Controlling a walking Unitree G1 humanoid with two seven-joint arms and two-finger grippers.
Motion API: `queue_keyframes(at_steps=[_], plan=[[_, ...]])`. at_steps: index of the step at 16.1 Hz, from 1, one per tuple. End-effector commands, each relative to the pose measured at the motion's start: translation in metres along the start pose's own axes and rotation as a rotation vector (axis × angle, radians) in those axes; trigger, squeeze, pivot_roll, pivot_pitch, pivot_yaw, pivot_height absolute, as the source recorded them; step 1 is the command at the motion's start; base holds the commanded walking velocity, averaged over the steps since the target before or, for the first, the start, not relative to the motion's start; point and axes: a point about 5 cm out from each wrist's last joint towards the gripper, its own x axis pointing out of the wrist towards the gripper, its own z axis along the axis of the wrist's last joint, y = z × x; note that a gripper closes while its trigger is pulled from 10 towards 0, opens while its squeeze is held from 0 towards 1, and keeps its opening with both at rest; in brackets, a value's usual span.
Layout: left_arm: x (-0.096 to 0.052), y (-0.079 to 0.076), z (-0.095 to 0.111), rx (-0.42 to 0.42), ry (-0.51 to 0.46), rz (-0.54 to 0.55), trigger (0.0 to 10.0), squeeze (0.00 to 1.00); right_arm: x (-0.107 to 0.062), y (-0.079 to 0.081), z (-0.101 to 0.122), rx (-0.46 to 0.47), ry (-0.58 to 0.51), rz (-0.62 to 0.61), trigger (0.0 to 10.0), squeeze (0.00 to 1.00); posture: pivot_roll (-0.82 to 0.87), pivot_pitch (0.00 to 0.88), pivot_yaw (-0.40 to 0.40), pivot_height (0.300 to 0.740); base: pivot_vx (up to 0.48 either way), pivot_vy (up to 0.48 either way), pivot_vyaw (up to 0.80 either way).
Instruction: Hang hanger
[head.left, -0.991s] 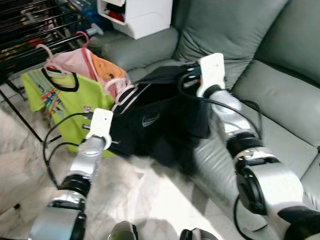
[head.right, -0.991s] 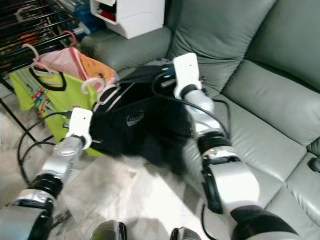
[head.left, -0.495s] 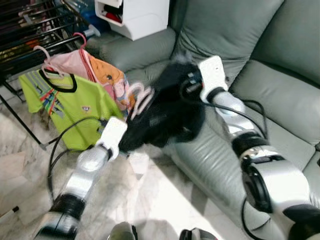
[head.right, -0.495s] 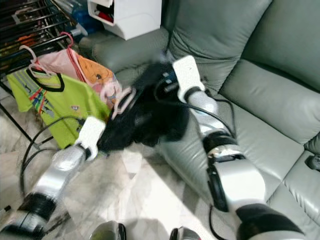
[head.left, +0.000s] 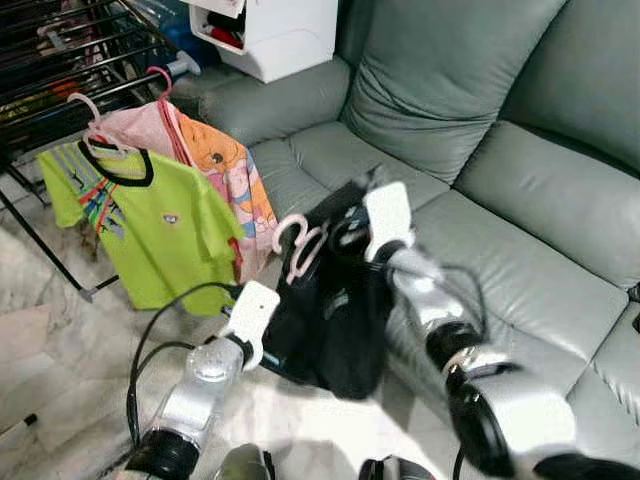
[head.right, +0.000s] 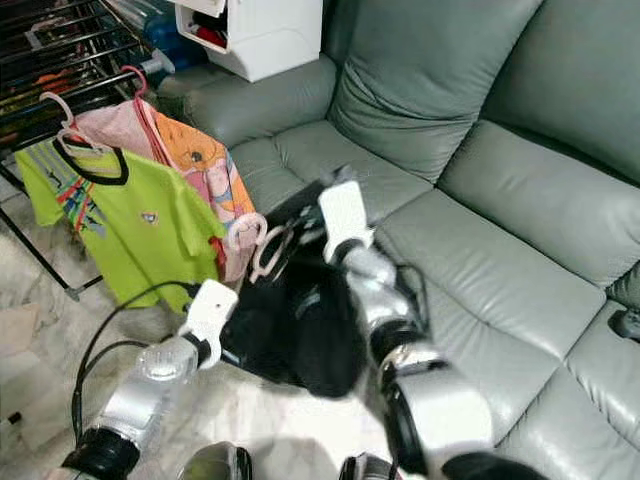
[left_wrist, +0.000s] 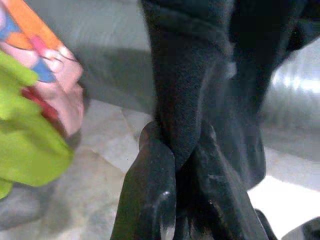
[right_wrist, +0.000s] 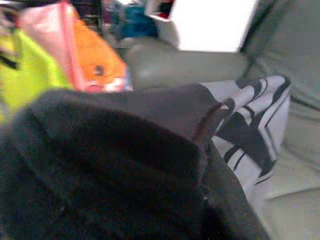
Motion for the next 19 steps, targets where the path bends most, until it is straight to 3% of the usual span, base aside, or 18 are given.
queue_keyframes(at_steps=[1,2,4,8,10,11,13,14,17,19], plan=[[0.002,-0.009,0.015,0.054,-0.04,-0.067,0.0,0.0,0.006,0.019,0.015,-0.02,-0.07,0.084,10.0,0.0,-0.01,0.0,0.023,0.74,0.0,0.0,0.0],[0.003,-0.015,0.011,0.08,-0.01,-0.108,0.0,0.0,0.006,0.025,0.013,-0.049,-0.061,0.117,10.0,0.0,-0.02,0.0,0.025,0.74,0.0,0.0,0.0],[0.008,-0.014,0.014,0.046,-0.016,-0.064,0.0,0.0,0.006,0.035,0.013,-0.029,-0.062,0.197,10.0,0.0,-0.02,0.0,0.027,0.74,0.0,0.0,0.0],[0.014,-0.008,0.028,-0.114,-0.046,0.017,0.0,0.0,-0.008,0.07,0.003,0.005,-0.083,0.49,10.0,0.0,-0.02,0.0,0.028,0.74,0.0,0.0,0.0],[0.016,0.002,0.03,-0.201,-0.043,0.086,0.0,0.0,-0.018,0.074,-0.015,-0.192,-0.017,0.555,10.0,0.0,-0.03,0.0,0.035,0.74,0.0,0.0,0.0],[0.016,0.007,0.03,-0.196,-0.037,0.119,0.0,0.0,-0.02,0.058,-0.026,-0.277,0.036,0.455,10.0,1.0,-0.03,0.0,0.037,0.74,0.0,0.0,0.0],[0.015,0.013,0.028,-0.207,-0.033,0.156,0.0,0.0,-0.021,0.04,-0.027,-0.329,0.043,0.365,10.0,1.0,-0.03,0.0,0.037,0.74,0.0,0.0,0.0],[0.012,0.02,0.023,-0.235,-0.018,0.208,0.0,0.0,-0.024,0.014,-0.023,-0.393,0.016,0.264,10.0,1.0,-0.03,0.0,0.045,0.74,0.0,0.0,0.0],[0.01,0.031,0.016,-0.3,0.016,0.286,0.0,0.0,-0.039,0.007,-0.021,-0.369,-0.039,0.368,10.0,1.0,-0.04,0.0,0.041,0.74,0.0,0.0,0.0],[0.011,0.038,0.016,-0.361,0.019,0.341,0.0,0.0,-0.057,0.027,-0.028,-0.33,-0.057,0.565,10.0,1.0,-0.04,0.0,0.045,0.74,0.0,0.0,0.0]])
